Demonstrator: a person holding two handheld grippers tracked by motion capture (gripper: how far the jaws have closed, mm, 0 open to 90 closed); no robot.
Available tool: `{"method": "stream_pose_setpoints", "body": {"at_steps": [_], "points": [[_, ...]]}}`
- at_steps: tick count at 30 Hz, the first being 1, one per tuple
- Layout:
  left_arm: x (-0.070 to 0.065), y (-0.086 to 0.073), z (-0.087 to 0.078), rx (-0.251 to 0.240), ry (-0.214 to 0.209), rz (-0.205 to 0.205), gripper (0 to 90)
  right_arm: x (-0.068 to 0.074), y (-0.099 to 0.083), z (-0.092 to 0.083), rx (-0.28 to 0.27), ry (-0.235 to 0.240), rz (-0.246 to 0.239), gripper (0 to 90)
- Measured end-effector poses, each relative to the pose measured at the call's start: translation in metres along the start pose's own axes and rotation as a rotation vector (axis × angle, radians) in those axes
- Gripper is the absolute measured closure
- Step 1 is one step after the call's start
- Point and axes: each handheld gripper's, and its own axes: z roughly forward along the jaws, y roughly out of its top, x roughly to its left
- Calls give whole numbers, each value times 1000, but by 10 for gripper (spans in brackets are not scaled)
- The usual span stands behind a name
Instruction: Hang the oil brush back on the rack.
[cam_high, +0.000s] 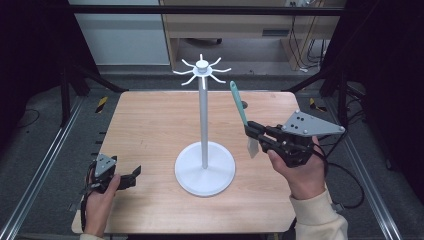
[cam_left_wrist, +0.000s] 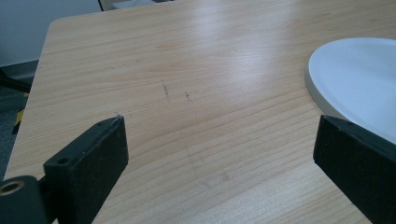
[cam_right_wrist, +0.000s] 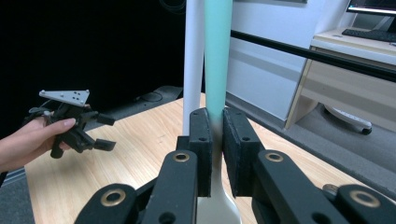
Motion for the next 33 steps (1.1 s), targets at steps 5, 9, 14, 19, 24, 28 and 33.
{"method": "stream_pose_setpoints", "body": {"at_steps": [5,9,14,19,24,28,33], "points": [[0,0,0,-1,0,-1,27,3,2,2,-7,9,-1,824],[0,0,0,0,-1,-1,27,5,2,4,-7,14,-6,824],[0,0,0,0,-1,-1,27,5,3,6,-12,12,2,824],[0,0,0,-4,-1,-5,27,6,3,9,-15,13,5,824],[0,0,0,-4,-2,-5,27,6,4,12,-11,4,3,824],[1,0,0,-5,-2,-6,27,6,4,14,-7,5,8,824],[1,0,0,-4,-3,-4,28,7,5,20,-3,10,13,824]]}}
